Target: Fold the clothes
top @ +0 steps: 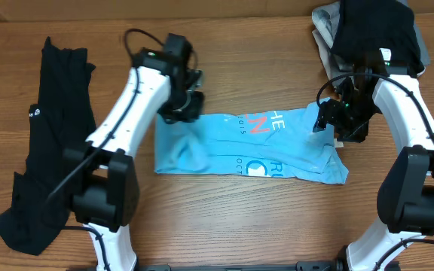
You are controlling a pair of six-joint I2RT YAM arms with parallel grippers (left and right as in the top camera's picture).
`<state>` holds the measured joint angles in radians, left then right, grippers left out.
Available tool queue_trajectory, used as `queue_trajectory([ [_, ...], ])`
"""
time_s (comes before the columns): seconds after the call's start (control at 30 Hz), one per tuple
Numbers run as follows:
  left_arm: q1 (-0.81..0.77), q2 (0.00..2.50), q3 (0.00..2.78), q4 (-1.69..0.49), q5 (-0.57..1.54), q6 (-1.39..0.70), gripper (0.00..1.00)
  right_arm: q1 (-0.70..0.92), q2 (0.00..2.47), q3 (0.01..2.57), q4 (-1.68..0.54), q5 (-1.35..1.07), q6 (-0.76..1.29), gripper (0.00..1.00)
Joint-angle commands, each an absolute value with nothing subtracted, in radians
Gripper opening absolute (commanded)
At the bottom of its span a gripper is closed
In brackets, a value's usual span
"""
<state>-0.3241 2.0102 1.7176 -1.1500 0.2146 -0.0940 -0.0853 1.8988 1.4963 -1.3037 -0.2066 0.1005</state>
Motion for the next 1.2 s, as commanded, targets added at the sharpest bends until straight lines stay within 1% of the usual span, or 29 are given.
queue_trajectory([
  [0.0, -0.369, 1.978, 1.744, -1.114, 0.262, -0.181, 0.04, -0.089, 1.863, 1.504, -1.299, -0.211, 0.101, 0.70],
  [0.13, -0.410, 1.978, 1.744, -1.053, 0.274, -0.207, 0.04, -0.089, 1.863, 1.504, -1.296, -0.211, 0.102, 0.71],
  [0.23, -0.426, 1.978, 1.744, -1.014, 0.324, -0.207, 0.04, -0.089, 1.863, 1.504, -1.293, -0.211, 0.101, 0.71],
  [0.57, -0.446, 1.981, 1.744, -0.915, 0.381, -0.233, 0.04, -0.089, 1.863, 1.499, -1.290, -0.211, 0.102, 0.71],
  [1.13, -0.551, 2.068, 1.744, -0.884, 0.402, -0.233, 0.04, -0.089, 1.863, 1.497, -1.286, -0.211, 0.102, 0.71],
  [1.17, -0.557, 2.075, 1.744, -0.881, 0.401, -0.233, 0.06, -0.089, 1.863, 1.497, -1.284, -0.211, 0.102, 0.71],
])
